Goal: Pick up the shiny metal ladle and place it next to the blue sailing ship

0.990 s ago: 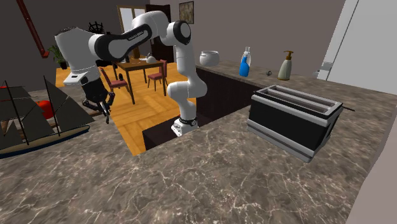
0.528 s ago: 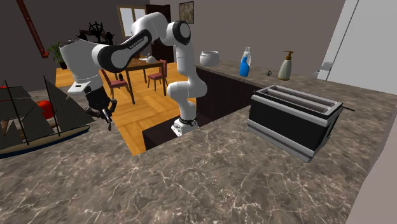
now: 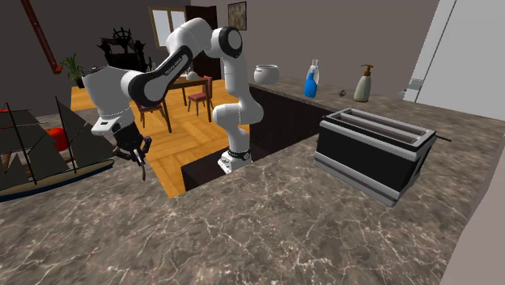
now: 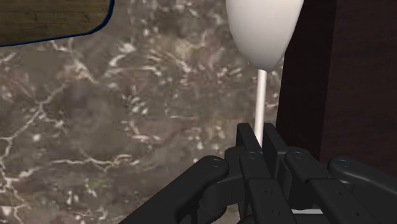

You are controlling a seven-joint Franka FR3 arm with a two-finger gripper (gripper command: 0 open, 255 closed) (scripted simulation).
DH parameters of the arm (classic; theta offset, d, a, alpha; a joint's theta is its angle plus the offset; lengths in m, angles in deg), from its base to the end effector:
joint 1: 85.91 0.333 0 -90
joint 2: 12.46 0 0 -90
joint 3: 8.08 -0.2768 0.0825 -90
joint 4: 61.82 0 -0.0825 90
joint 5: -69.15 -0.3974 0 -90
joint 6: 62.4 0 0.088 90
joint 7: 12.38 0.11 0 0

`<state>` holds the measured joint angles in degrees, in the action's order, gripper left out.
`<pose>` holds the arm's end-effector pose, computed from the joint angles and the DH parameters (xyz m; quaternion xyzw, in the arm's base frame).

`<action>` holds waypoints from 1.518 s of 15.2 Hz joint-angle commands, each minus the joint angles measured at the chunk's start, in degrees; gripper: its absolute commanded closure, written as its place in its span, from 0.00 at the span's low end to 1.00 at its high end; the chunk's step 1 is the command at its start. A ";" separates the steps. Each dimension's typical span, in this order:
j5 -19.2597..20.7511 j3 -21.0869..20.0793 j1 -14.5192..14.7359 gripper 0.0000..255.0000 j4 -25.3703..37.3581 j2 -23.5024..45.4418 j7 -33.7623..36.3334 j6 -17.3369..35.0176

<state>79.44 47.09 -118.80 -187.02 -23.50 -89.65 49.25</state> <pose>0.0024 -0.5137 0.3761 -0.9972 0.0465 0.0103 0.0584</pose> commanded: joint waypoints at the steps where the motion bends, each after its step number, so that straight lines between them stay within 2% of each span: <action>1: -0.33 0.44 0.07 1.00 -1.20 0.62 -0.34 1.66; 9: -0.34 0.43 0.06 1.00 -1.20 0.62 -0.34 1.66; 10: -0.34 0.43 0.06 0.00 -1.20 0.62 -0.34 1.66; 15: -0.34 0.43 0.06 0.00 -1.19 0.63 -0.35 1.66; 19: 0.47 -1.17 0.01 0.00 4.92 -1.37 0.55 -5.89; 23: 0.47 -1.18 -0.01 0.00 4.92 -1.37 0.55 -5.89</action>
<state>79.89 45.92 -118.80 -182.17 -24.85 -89.10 43.46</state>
